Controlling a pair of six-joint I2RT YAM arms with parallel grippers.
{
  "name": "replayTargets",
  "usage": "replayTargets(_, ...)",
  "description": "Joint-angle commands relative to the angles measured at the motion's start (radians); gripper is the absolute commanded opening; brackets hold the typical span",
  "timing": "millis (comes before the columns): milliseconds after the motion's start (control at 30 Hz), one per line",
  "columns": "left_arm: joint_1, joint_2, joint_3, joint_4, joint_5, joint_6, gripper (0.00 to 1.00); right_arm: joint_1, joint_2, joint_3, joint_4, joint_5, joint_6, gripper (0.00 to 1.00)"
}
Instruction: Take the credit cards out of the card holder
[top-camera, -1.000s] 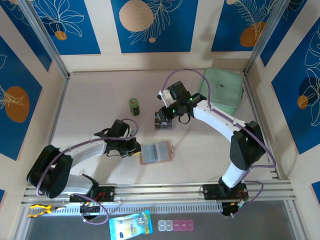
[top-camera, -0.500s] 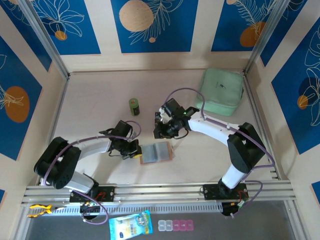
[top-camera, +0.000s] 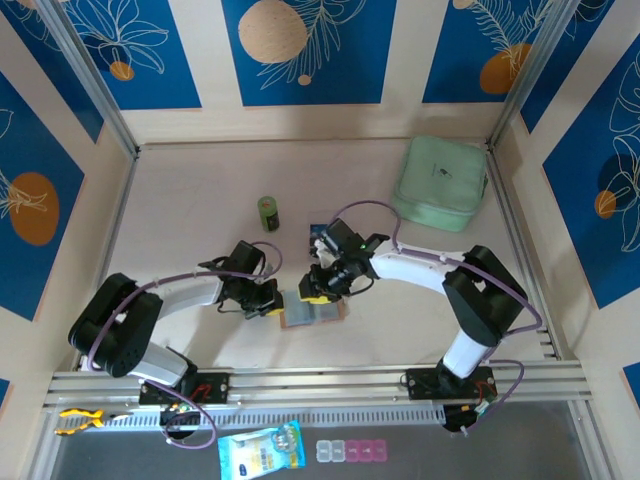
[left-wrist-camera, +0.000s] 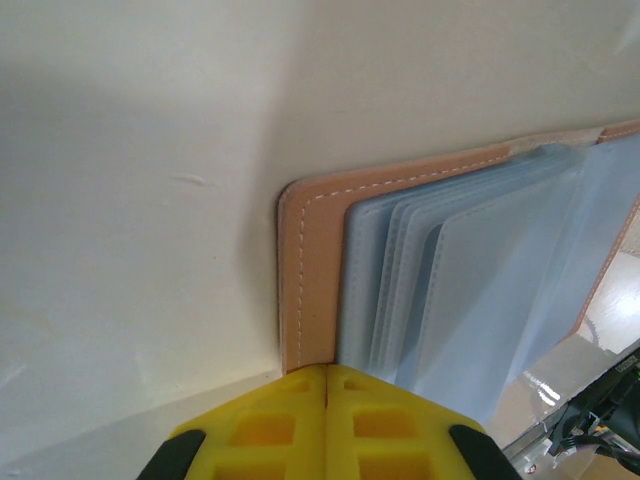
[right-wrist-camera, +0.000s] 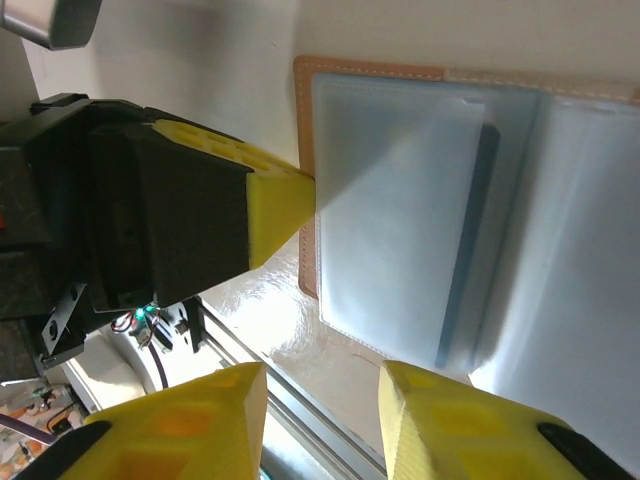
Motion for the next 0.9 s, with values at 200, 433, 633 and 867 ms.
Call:
replayTargets(200, -0.006, -0.005, 0.002, -0.028, -0.055, 0.028, 0.03, 0.014, 0.100, 0.037, 0.037, -0.075, 0.017, 0.30)
replayTargets(433, -0.006, -0.009, 0.003, -0.038, -0.066, 0.033, 0.04, 0.016, 0.141, 0.065, 0.026, -0.070, -0.004, 0.28)
replayTargets(633, -0.006, -0.006, 0.005, -0.040, -0.066, 0.033, 0.04, 0.015, 0.174, 0.094, -0.017, -0.044, -0.031, 0.26)
replayTargets(867, -0.006, -0.007, 0.001, -0.044, -0.065, 0.034, 0.04, 0.016, 0.189, 0.100, -0.064, -0.003, -0.049, 0.25)
